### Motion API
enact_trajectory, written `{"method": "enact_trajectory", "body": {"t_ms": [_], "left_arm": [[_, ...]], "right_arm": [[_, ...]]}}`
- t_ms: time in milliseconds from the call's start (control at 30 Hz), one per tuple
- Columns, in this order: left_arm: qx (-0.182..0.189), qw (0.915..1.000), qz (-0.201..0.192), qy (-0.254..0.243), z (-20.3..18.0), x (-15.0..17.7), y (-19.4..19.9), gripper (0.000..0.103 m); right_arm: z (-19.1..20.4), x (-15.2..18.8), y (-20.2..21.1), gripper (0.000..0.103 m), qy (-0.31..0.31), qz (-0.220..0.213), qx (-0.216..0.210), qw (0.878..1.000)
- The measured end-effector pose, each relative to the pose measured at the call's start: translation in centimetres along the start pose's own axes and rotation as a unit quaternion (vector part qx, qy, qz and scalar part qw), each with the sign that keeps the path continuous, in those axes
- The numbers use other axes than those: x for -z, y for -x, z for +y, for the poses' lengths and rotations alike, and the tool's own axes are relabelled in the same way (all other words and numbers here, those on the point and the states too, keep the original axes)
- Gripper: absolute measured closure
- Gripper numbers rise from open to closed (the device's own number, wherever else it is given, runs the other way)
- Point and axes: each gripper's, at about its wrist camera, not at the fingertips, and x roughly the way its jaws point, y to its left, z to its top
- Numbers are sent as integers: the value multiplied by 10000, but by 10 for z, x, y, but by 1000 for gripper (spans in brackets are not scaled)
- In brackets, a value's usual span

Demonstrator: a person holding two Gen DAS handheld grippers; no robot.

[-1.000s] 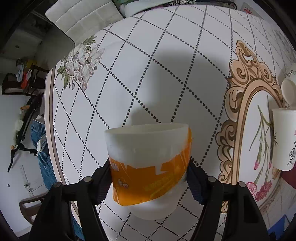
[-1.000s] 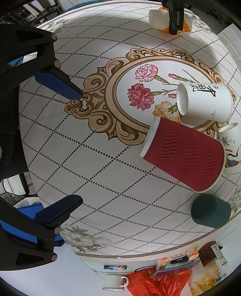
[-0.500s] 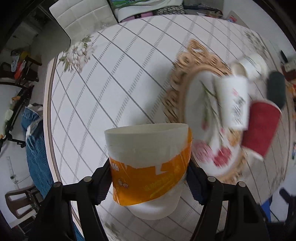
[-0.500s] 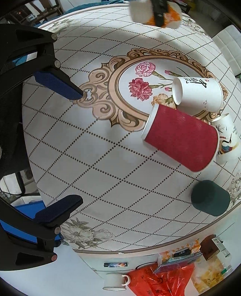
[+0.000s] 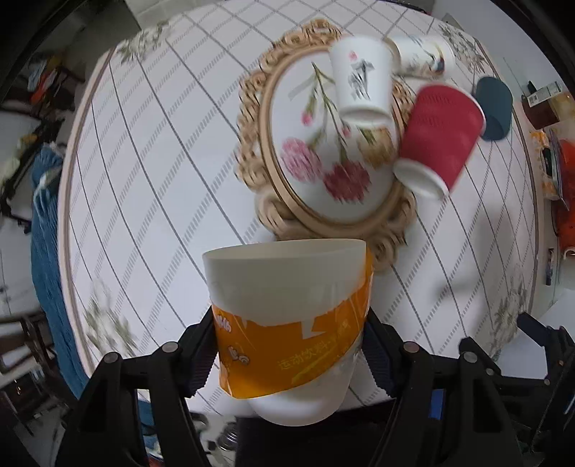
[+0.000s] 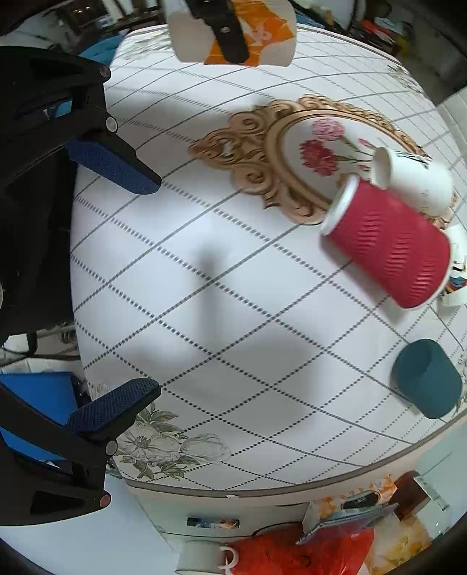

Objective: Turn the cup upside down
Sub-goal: 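Lift the orange-banded cup off the table with the left tool, then close the right tool on the cup while the left tool opens and releases it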

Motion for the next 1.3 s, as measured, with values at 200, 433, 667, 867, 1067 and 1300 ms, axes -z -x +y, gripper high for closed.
{"method": "enact_trajectory", "body": {"t_ms": [200,433,667,867,1067,1300], "left_arm": [[218,9991,221,296,-25,25,-20,34],[269,9984,406,291,-55,19,-50,34],[389,9977,495,247,-77,8,-76,34],[380,9976,542,202,-86,17,-96,32],[438,9974,527,217,-95,24,-107,32],[502,9974,470,191,-102,32,-107,13]], "right_arm": [[-13,15,-17,0,314,89,-27,9995],[-28,32,-33,0,432,241,88,9987],[-44,36,-51,0,253,374,242,9987],[-51,38,-58,0,115,416,297,9986],[-49,23,-66,0,40,401,333,9986],[-42,10,-53,0,2,332,319,9989]]}}
